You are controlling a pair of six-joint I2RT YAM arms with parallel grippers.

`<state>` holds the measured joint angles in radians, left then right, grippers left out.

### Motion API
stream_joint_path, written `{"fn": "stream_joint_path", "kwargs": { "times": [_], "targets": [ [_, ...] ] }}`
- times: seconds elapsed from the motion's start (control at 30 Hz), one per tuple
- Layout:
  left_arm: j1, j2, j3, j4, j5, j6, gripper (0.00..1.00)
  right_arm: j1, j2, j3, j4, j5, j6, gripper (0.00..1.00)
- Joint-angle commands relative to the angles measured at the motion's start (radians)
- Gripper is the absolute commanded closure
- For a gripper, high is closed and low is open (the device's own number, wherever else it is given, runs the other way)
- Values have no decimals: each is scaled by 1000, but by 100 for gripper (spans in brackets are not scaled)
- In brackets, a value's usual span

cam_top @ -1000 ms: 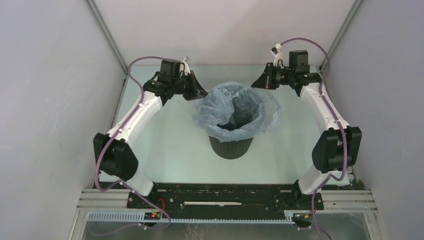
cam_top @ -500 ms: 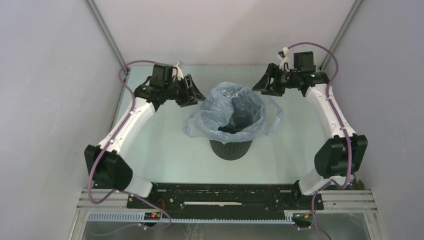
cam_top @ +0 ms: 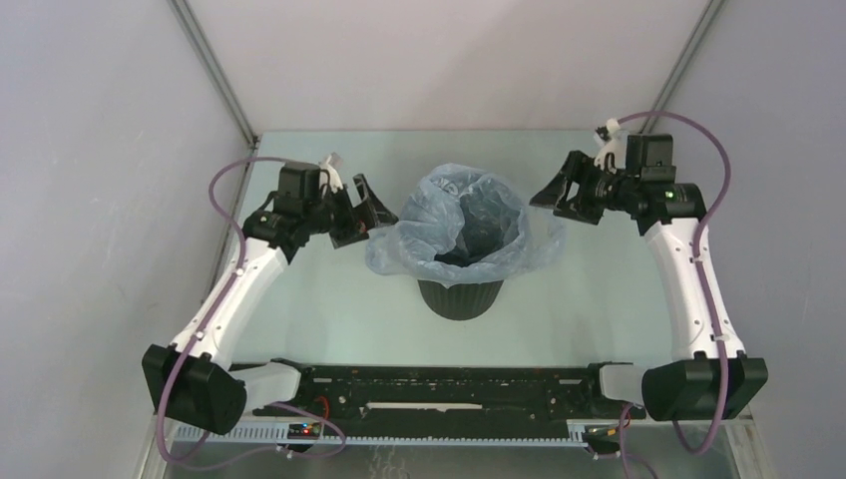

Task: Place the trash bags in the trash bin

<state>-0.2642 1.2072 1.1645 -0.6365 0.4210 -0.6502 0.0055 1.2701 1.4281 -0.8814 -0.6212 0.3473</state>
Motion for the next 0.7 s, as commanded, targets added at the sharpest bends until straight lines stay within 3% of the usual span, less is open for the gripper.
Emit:
{"fn": "stream_joint_path", "kwargs": {
  "times": [0.0, 0.13, 0.33, 0.43, 0.67],
  "targets": [
    [7, -48, -118, 86, 47, -70, 5, 2, -20, -68, 9, 63, 6, 22],
    [11, -50, -181, 104, 30, -73, 15, 2, -5, -102, 22, 105, -13, 25],
    [11, -13, -243, 178, 53, -101, 51, 2, 57, -138, 98, 48, 15, 40],
    [10, 6, -266, 202, 46, -121, 71, 2, 105, -139, 81, 36, 32, 59],
    [10, -2, -321, 233, 46, -152, 80, 2, 179, -180, 30, 73, 20, 96]
  ]
}}
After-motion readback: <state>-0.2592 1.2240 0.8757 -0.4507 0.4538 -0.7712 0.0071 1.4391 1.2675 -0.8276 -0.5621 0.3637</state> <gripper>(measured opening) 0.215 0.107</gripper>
